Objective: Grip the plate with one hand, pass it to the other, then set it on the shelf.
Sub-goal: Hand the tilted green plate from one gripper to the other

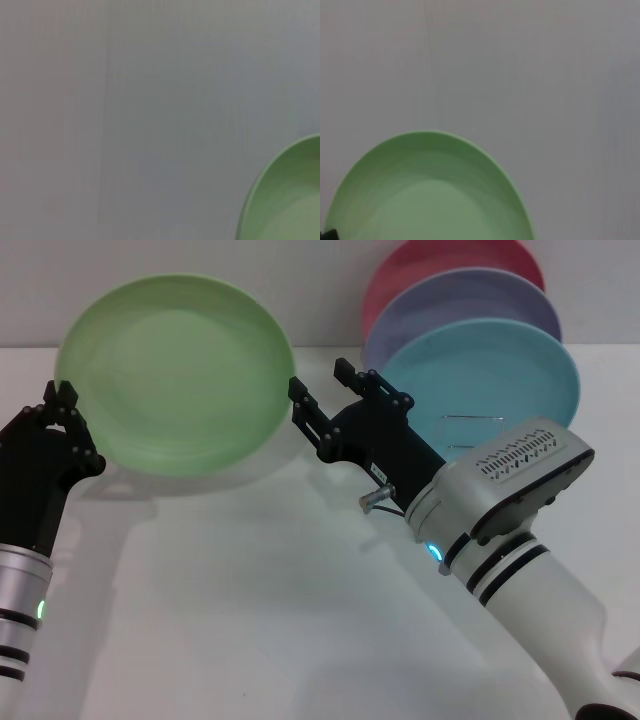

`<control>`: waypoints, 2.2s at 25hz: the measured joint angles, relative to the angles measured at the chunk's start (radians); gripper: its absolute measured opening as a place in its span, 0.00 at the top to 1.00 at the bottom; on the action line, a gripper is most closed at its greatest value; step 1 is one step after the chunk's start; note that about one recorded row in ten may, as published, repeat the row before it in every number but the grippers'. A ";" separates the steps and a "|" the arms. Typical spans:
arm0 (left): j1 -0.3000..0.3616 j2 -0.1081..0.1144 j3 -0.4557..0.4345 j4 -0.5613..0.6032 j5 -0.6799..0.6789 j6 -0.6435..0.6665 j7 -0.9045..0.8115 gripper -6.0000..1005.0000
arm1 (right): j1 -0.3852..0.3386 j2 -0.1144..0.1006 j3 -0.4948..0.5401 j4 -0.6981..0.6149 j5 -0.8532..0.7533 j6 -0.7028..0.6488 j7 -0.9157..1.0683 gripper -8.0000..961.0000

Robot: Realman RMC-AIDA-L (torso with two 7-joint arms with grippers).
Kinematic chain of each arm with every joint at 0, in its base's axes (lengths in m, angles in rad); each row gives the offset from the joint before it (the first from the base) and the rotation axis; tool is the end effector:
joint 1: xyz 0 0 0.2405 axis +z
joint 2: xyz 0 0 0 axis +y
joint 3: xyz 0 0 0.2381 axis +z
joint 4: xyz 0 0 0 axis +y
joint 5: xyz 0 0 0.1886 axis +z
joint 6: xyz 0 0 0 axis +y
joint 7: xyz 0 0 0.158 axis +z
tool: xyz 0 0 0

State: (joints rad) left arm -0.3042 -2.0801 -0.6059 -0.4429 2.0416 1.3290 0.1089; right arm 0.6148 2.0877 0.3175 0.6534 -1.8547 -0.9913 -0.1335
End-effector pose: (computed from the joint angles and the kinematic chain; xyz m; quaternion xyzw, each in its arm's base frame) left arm -0.2580 0.2943 -0.0076 -0.6602 -0.1881 -0.3600 0.6318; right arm 0.1439 0.3243 -0.1020 -0.7971 0.2053 0.3756 0.4259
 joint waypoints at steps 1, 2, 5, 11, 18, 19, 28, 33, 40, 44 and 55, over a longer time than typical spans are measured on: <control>-0.002 0.000 0.000 0.002 0.001 -0.005 0.000 0.91 | 0.000 0.000 0.000 -0.001 0.000 0.000 0.000 0.43; -0.002 0.000 0.000 0.002 0.001 -0.005 0.000 0.91 | 0.000 0.000 0.000 -0.001 0.000 0.000 0.000 0.43; -0.007 0.000 0.004 0.010 0.004 -0.012 0.000 0.91 | 0.000 0.000 0.000 -0.005 0.004 0.000 0.000 0.44; -0.016 0.000 0.019 0.024 0.007 -0.017 0.000 0.91 | -0.016 0.000 0.000 -0.008 0.009 0.000 0.000 0.45; -0.017 0.000 0.038 0.023 0.011 -0.012 0.000 0.90 | -0.029 0.001 0.001 -0.010 0.009 -0.003 0.000 0.47; -0.017 0.000 0.041 0.022 0.011 -0.010 0.000 0.90 | -0.031 0.001 0.002 -0.010 0.009 -0.003 0.000 0.47; -0.026 0.000 0.054 0.019 0.011 -0.014 0.000 0.90 | -0.032 0.002 0.001 -0.009 0.009 0.000 0.000 0.49; -0.027 0.000 0.054 0.015 0.010 -0.016 0.001 0.90 | -0.032 0.002 -0.001 -0.009 0.008 0.001 0.000 0.50; -0.027 0.000 0.066 0.007 0.008 -0.014 0.011 0.89 | -0.031 0.002 0.000 -0.011 0.003 0.005 0.000 0.52; -0.027 0.000 0.066 0.006 0.008 -0.013 0.011 0.89 | -0.026 0.002 0.000 -0.015 0.005 0.014 0.000 0.54; -0.027 0.000 0.066 0.005 0.011 -0.013 0.012 0.89 | -0.019 0.002 0.002 -0.018 0.009 0.028 0.000 0.59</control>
State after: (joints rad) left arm -0.3313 -2.0800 -0.5399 -0.4379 2.0524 1.3158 0.1209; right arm 0.5962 2.0893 0.3190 0.6349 -1.8454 -0.9630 -0.1334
